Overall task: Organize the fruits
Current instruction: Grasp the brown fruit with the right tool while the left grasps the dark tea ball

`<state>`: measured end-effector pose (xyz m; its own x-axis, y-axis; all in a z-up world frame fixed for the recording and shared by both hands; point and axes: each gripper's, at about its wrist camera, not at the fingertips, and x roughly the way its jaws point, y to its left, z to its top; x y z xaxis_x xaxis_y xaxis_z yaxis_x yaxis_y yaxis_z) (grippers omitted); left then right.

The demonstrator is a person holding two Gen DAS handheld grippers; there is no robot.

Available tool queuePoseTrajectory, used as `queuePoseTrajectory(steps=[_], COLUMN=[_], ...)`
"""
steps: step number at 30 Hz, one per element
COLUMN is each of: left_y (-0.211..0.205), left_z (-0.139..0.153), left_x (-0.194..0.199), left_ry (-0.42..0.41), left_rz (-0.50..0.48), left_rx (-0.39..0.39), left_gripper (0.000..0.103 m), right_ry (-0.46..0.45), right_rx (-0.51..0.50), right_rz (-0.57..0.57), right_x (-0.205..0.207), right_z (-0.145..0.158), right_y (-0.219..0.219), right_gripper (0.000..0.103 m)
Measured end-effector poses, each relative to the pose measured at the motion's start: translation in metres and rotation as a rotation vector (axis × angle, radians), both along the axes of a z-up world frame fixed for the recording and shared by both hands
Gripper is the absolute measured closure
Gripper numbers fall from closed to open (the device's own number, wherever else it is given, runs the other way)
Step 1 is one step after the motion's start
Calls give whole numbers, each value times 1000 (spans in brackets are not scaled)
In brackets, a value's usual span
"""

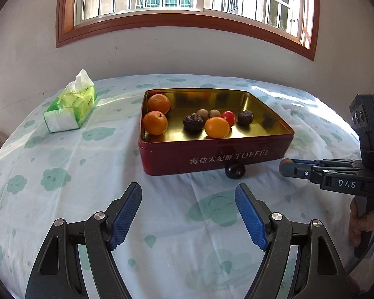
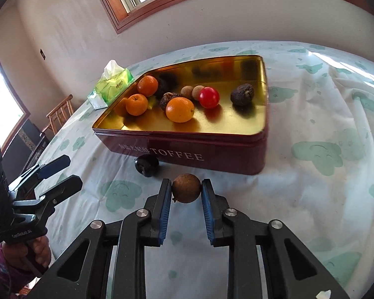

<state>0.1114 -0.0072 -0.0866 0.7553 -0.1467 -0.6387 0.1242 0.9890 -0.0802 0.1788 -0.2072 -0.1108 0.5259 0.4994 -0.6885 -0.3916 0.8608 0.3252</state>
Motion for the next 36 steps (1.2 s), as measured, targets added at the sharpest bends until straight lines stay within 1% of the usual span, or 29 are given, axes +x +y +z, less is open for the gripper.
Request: queuePoseTrajectory(steps=[2,4,6,7,8,10,11,13,15,17,21,23,24,25,26,28,31,33,36], left_y=[-12,-23,-32,-35,-40,-47,-49,-53,-55,-54,-53,-58,-60,-62,-63,-59,-48,-45,-41], left_z=[1,0,-2,-4,-6,-11,-13,-18,-23,-26,-32,-32,-33,-32,-32,-31,-25,-22,-16], left_x=[8,19,30,34,38,48,50,54,58,62,68,70,71,72,73,72,64,57,44], left_ry=[8,30,53,50,51,86,91,101,129,152,184,184,187,185,184,183,136,111,81], left_rz=[-16,-9,-8,-1,10,26,31,50,62,72,74,57,43,32,30,22,46,44,39], left_rx=[-19,-43,-76,-83,-77,-75,-82,-62,-52,-67,-79,-63,-57,-53,-47,-77,-126,-121,-89], left_gripper=[25,25,25,25,25,27,29,33,38,44,45,46,49,57,76,76,76,76,76], right_ry=[10,21,40,50,44,44,36,15,8,10,15,19,21,21,22,22,20,17,11], right_rx=[9,8,34,62,68,56,42,25,27,39,44,38,35,35,34,26,17,7,-15], right_rz=[-58,-116,-159,-169,-172,-151,-136,-111,-101,-101,-94,-93,-93,-94,-93,-94,-95,-97,-98], right_x=[-1,-1,2,3,4,6,5,2,1,2,2,3,3,3,3,4,4,4,3], right_z=[-2,-5,-10,-11,-11,-11,-11,-9,-9,-9,-10,-10,-10,-10,-11,-11,-11,-11,-10], right_y=[-27,-49,-66,-71,-72,-67,-64,-58,-56,-58,-57,-56,-55,-55,-55,-54,-53,-52,-49], right_gripper=[81,81,81,80,80,80,80,80,80,80,80,80,80,80,80,80,80,80,80])
